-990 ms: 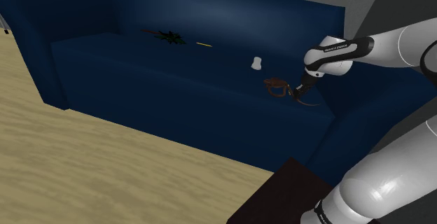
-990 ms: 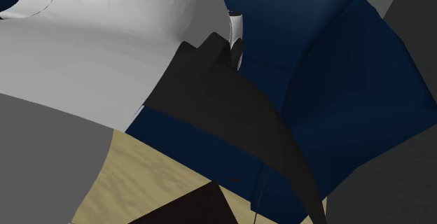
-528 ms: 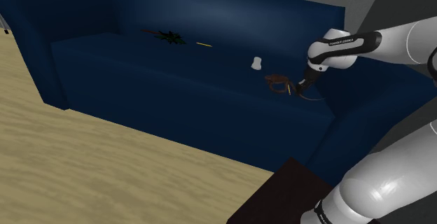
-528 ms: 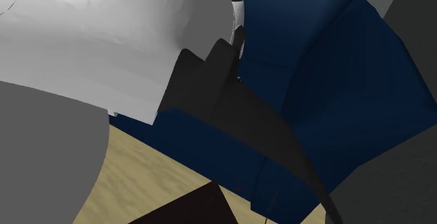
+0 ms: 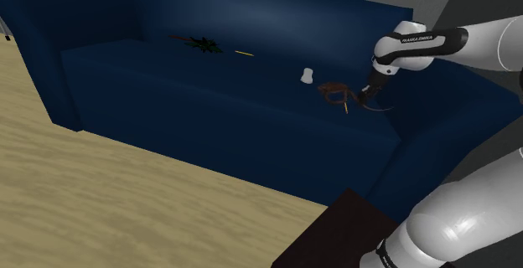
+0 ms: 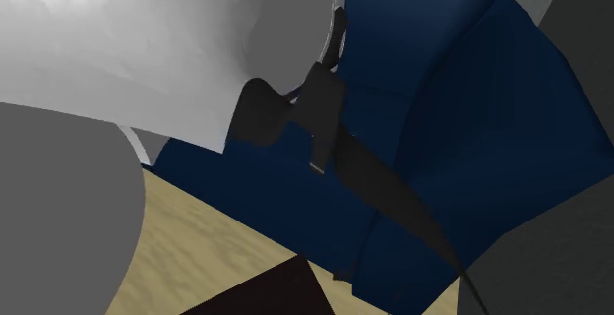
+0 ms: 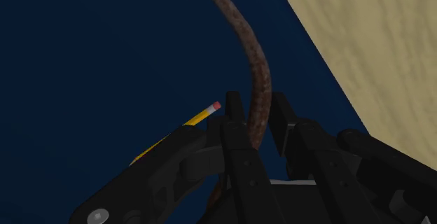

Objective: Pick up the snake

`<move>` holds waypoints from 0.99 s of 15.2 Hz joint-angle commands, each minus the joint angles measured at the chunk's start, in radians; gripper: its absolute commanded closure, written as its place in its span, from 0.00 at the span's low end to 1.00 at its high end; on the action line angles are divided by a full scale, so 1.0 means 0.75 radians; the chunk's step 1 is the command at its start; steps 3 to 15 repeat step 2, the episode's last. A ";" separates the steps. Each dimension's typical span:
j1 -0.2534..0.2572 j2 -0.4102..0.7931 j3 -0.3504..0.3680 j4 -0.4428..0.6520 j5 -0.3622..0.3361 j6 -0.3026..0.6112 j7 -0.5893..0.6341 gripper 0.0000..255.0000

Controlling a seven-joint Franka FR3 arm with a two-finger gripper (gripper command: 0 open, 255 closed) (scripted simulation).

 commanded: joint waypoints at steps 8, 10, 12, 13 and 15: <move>0.000 -0.008 0.004 0.019 -0.003 -0.026 0.004 1.00; 0.000 -0.008 0.004 0.019 -0.003 -0.026 0.004 1.00; 0.000 -0.008 0.004 0.019 -0.003 -0.026 0.004 1.00; 0.000 -0.008 0.004 0.019 -0.003 -0.026 0.004 1.00; 0.000 -0.008 0.004 0.019 -0.003 -0.026 0.004 1.00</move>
